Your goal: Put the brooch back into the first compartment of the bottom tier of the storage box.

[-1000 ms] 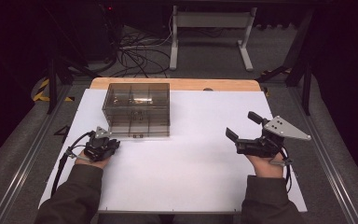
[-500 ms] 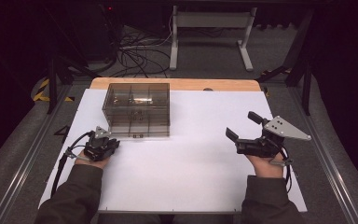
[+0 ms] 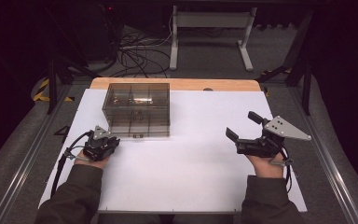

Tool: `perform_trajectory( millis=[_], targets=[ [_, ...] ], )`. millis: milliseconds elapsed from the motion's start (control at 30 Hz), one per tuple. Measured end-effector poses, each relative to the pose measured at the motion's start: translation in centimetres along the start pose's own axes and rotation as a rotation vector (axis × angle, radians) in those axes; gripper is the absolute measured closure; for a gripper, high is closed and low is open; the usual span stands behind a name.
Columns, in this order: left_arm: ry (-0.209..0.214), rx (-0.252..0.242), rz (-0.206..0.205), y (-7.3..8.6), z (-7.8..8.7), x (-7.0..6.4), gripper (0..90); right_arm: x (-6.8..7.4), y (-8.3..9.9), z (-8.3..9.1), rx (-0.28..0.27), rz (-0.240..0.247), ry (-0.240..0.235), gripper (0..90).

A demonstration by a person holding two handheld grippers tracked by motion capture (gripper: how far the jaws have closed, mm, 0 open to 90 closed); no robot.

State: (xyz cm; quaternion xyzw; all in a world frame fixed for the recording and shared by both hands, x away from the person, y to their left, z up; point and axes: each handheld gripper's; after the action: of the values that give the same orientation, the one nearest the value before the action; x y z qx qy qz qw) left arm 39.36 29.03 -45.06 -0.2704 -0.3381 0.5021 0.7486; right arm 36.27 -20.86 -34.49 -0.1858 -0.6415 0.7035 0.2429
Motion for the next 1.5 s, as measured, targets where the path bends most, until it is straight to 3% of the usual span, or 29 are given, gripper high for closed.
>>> perform_trajectory(
  millis=[433,1033,1500],
  targets=[
    [-0.008,-0.054,0.014,-0.2,0.5,0.1,78.9,0.0,0.0,0.0,0.000,0.001,0.000,1.9],
    [-0.053,-0.134,0.034,-0.7,0.9,0.4,78.9,0.0,0.0,-0.1,0.002,0.001,0.000,2.1],
    [-0.080,-0.159,0.050,-1.2,0.5,0.7,78.9,0.1,0.1,-0.2,0.006,-0.002,-0.001,2.1]
  ],
)
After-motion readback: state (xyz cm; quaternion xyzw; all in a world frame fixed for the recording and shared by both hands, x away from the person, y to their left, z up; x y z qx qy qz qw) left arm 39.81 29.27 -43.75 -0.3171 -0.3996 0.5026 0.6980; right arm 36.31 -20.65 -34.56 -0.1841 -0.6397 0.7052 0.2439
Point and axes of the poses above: each handheld gripper's, and its own axes: z roughly backward along the jaws, y roughly out of its underside, x roughly to its left, and after that the axes turned 15 degrees about -y, right-handed
